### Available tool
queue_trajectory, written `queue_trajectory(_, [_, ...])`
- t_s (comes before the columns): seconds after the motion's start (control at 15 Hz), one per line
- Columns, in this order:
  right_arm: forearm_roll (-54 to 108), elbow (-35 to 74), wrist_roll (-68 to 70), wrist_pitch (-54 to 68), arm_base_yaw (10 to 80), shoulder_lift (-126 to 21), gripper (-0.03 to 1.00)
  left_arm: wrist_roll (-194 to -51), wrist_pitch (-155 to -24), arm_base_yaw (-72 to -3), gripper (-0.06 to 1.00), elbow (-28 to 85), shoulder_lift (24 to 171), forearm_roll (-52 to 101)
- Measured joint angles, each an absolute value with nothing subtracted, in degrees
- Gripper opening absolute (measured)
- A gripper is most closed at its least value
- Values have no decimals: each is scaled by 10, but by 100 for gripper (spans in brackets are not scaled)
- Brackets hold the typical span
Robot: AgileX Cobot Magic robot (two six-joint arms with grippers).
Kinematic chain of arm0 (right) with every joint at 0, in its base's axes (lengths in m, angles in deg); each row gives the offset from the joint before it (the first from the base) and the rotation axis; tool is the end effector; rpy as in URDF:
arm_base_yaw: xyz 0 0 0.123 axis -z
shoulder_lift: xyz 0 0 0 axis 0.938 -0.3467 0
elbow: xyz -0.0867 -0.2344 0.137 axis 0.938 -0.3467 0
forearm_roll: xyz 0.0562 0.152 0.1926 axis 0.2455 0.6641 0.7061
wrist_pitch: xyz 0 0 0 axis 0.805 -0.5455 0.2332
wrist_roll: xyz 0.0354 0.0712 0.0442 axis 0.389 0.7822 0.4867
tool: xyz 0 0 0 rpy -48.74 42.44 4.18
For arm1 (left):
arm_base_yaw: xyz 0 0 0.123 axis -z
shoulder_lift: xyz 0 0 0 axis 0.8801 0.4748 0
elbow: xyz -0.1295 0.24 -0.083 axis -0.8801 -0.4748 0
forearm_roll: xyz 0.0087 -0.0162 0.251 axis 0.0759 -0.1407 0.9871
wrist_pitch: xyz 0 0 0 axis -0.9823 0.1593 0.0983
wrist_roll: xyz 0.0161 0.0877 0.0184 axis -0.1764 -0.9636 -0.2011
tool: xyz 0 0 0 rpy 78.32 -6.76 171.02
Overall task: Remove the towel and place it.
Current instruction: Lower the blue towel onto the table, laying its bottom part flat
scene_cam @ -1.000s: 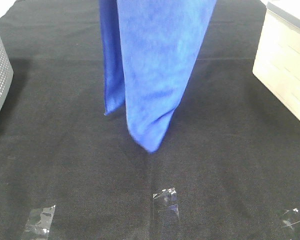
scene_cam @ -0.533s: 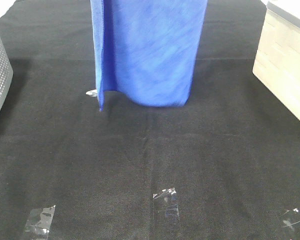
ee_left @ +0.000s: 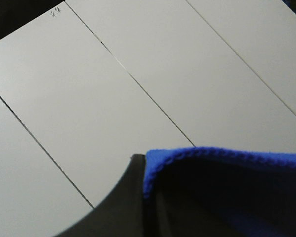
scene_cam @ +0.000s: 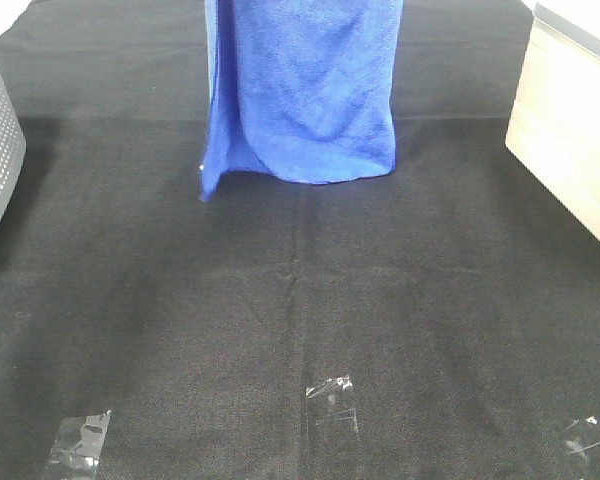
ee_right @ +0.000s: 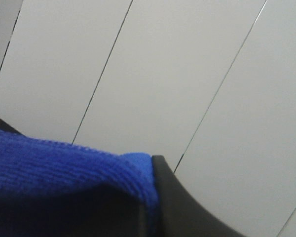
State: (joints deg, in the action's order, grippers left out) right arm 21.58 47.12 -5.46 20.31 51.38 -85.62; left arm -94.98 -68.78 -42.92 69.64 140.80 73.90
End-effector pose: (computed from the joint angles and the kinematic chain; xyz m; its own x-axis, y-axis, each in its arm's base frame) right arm 0.4308 0.1426 0.4485 0.2916 -0.3826 -0.8767 -0.2015 0.8714 -0.4472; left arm 0.4541 -0.1703 0.4589 0.5885 0.4820 -0.6492 0.1045 0.7508 0.6522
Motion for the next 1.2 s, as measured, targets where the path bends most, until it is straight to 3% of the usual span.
queue_trajectory(0.2, [216,530,-55,263,514,-921,0,-956,-662,-449,0,831,1504,736])
queue_trajectory(0.53, [220,695,-53,258,514,-1026,0,-959,-659,-481,0,1073,1662,720])
queue_trajectory(1.2, [221,704,-49,208,514,-1041,0,-951,-675,-485,0,1092,1675,708])
